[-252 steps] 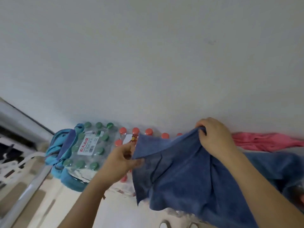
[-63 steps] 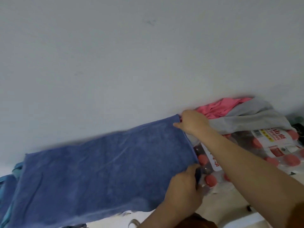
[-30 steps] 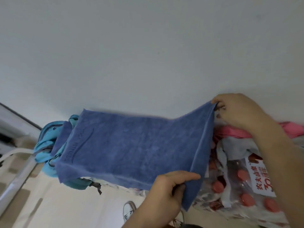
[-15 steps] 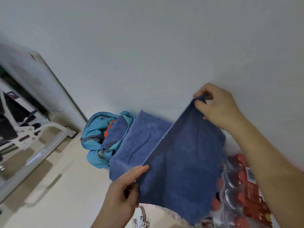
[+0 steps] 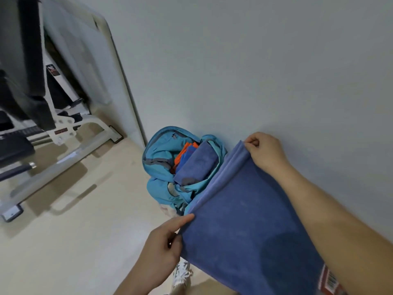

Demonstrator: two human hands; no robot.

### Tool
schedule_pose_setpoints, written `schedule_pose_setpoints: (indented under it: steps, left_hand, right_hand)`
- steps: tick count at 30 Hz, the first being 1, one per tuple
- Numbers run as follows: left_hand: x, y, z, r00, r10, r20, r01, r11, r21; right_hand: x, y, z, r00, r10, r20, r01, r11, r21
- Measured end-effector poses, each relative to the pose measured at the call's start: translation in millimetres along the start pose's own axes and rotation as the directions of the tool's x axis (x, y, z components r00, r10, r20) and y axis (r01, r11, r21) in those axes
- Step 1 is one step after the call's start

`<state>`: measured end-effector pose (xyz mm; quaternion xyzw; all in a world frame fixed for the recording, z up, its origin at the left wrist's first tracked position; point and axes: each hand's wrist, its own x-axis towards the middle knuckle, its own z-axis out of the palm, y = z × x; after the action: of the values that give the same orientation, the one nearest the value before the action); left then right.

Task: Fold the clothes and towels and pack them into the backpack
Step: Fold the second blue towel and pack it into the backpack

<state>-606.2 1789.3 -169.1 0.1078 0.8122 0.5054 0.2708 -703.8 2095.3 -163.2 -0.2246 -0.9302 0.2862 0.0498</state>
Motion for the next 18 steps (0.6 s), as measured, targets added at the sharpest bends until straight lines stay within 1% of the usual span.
schedule_pose_setpoints:
  steps: [2,4,7,10,14,18]
  left_hand:
    - [6.0,-6.8,-3.5,1.000,-0.031,0.008,0.031,1.000,-0.005]
    - [10.3,-11.2,-6.2,0.999,-0.052,0.015,0.052,0.998,-0.017]
    - [15.5,-14.7,-8.6,0.996,-0.081,0.039,0.083,0.995,-0.058]
    - [19.4,-17.5,-8.5,0.994,-0.089,0.062,0.093,0.993,-0.074]
    - [27.7,-29.0,-4.3,0.994,-0.067,0.087,0.064,0.998,0.028]
    - [35.0,-45.1,0.6,0.992,-0.080,0.100,0.071,0.993,0.092]
  right_hand:
    - [5.1,2.9,9.0,0.997,0.018,0.071,-0.016,1.000,-0.018]
    - [9.5,3.0,13.3,0.994,0.012,0.108,-0.007,0.999,-0.043]
    - [13.2,-1.4,16.7,0.996,0.010,0.086,-0.006,0.999,-0.050]
    - [12.6,-3.6,23.7,0.996,-0.029,0.079,0.040,0.990,-0.135]
    - [9.2,-3.0,33.4,0.993,-0.095,0.071,0.111,0.950,-0.293]
    - [7.7,-4.5,37.8,0.994,-0.087,0.063,0.104,0.931,-0.350]
